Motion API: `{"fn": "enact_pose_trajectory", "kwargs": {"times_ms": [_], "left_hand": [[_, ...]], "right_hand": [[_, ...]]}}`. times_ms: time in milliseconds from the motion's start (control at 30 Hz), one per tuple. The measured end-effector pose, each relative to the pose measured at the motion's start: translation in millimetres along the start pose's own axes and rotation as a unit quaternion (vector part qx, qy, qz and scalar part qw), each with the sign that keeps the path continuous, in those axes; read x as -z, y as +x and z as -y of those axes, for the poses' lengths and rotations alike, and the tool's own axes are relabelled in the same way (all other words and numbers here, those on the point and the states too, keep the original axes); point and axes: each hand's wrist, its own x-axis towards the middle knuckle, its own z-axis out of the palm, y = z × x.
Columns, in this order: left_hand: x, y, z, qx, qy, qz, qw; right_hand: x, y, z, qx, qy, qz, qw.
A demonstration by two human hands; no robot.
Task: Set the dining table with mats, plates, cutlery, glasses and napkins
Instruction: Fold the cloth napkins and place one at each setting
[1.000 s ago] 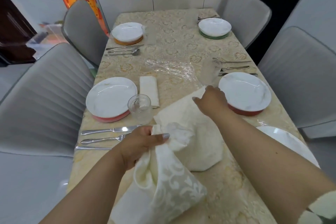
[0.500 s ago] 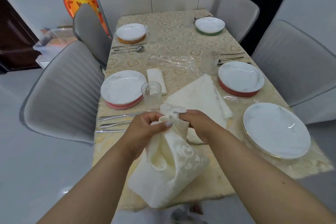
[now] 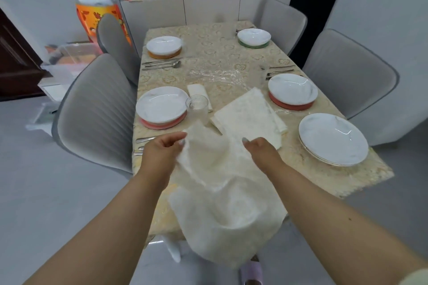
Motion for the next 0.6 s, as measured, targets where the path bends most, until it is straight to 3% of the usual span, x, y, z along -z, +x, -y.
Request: {"fn": "enact_pose_trajectory", "kwargs": {"times_ms": [67, 133, 233, 367, 467, 533, 600], "left_hand": [[5, 2, 6, 0.016, -0.002, -0.014, 1.0], [10, 4, 10, 0.038, -0.004, -0.028, 0.999], [16, 7, 17, 0.08, -0.009, -0.049, 0.996], [22, 11, 23, 0.215, -0.041, -0.047, 0.975], [23, 8, 21, 0.296, -0.014, -0.013, 0.955], [26, 12, 24, 0.279, -0.007, -0.009, 0.96], [27, 13, 22, 0.256, -0.052, 0.007, 0.965]], "right_hand": [[-3, 4, -30, -0.142, -0.029, -0.063, 0.987], [-4, 2, -51, -0.218, -0.064, -0.033, 0.973], [-7, 3, -58, -0.229, -0.051, 0.05, 0.971], [-3, -3, -47, -0.24, 0.157, 0.173, 0.942], [4, -6, -46, -0.25, 0.391, 0.228, 0.856], [6, -6, -46, -0.26, 0.49, 0.254, 0.792], [-1, -9, -48, -0.267, 0.541, 0.266, 0.752]]}}
